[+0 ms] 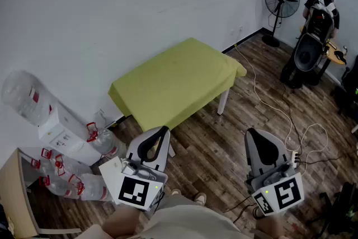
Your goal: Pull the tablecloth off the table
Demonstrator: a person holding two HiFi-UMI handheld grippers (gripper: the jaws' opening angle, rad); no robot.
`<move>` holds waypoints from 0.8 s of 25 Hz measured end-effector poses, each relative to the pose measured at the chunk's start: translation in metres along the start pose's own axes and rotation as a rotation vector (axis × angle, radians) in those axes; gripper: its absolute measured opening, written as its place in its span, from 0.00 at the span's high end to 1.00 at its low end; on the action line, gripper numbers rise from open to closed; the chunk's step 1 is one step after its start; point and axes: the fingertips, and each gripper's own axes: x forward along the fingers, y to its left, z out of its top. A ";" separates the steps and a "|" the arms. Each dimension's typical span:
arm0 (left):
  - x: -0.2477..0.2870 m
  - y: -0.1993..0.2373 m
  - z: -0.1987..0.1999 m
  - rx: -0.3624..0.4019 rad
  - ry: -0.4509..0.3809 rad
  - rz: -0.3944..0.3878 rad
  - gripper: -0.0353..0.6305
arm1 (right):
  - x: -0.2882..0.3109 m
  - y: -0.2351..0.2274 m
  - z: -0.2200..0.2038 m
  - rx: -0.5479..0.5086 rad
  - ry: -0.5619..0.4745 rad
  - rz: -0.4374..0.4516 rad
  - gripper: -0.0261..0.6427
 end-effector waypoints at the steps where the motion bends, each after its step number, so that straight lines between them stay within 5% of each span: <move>1: 0.003 0.000 0.001 -0.007 -0.008 -0.005 0.91 | 0.000 -0.003 -0.002 -0.008 0.010 -0.019 0.92; 17: 0.024 0.002 -0.003 -0.018 -0.016 -0.030 0.91 | 0.009 -0.021 -0.010 0.027 -0.021 -0.095 0.92; 18: 0.023 0.004 -0.003 -0.022 -0.019 -0.028 0.91 | 0.009 -0.024 -0.008 0.038 -0.038 -0.111 0.88; 20: 0.022 0.009 -0.007 -0.014 -0.018 -0.019 0.90 | 0.008 -0.030 -0.006 0.049 -0.057 -0.139 0.47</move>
